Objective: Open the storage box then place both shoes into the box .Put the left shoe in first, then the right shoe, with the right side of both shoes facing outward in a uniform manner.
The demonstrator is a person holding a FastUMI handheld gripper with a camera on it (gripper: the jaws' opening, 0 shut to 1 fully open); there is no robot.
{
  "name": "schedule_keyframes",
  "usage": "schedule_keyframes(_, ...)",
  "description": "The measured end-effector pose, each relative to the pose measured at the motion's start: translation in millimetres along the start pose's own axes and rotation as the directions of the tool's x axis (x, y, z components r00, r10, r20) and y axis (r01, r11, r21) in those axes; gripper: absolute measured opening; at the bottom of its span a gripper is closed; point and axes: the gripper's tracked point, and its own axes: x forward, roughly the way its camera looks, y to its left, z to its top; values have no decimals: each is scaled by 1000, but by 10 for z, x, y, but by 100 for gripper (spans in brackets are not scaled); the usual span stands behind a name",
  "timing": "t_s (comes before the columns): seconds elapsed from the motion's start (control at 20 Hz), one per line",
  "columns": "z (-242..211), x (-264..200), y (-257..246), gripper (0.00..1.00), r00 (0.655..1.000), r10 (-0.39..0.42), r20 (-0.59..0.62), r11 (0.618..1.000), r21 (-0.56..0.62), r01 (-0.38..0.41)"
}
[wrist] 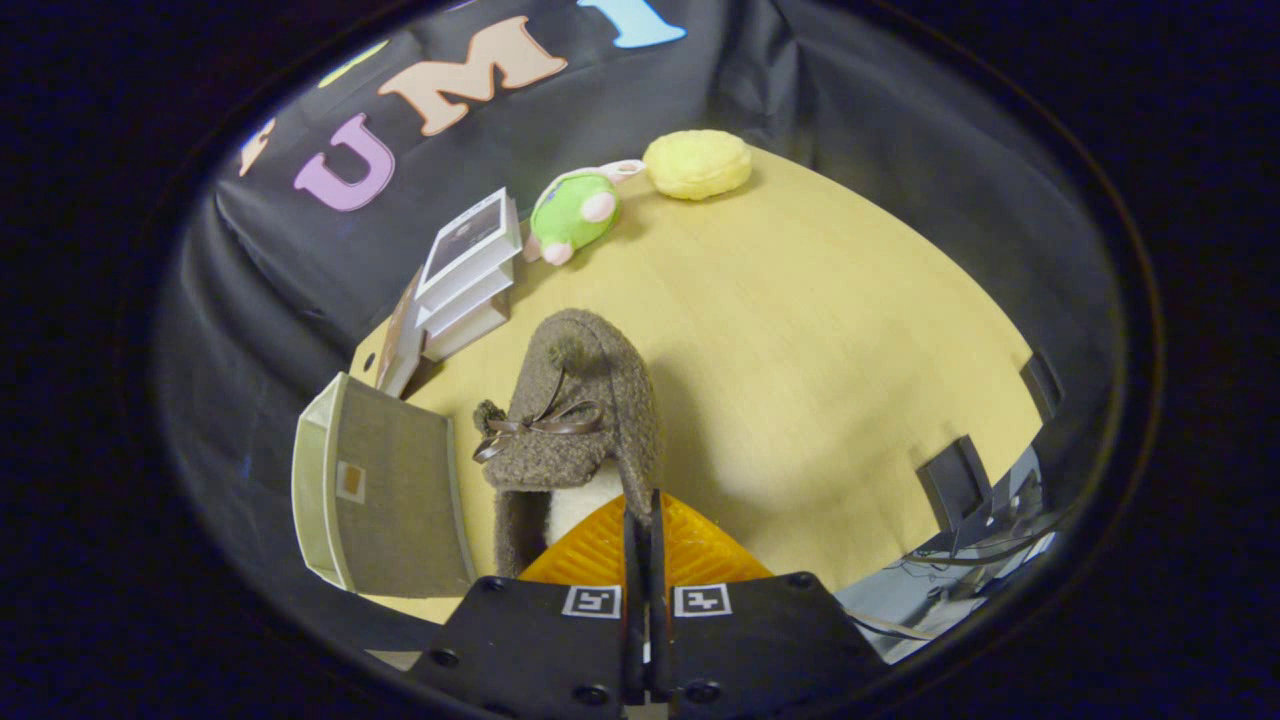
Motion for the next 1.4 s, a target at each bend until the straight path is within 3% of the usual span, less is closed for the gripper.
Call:
schedule_keyframes(0.4, 68, -226, 736, 6, 999, 43, 23, 999, -25, -42)
schedule_keyframes(0.95, 86, -631, 2047, 5, 975, 218, 37, 974, -64, -215)
schedule_keyframes(1.4, -219, -521, 2660, 5, 963, 269, -17, 957, -111, -269)
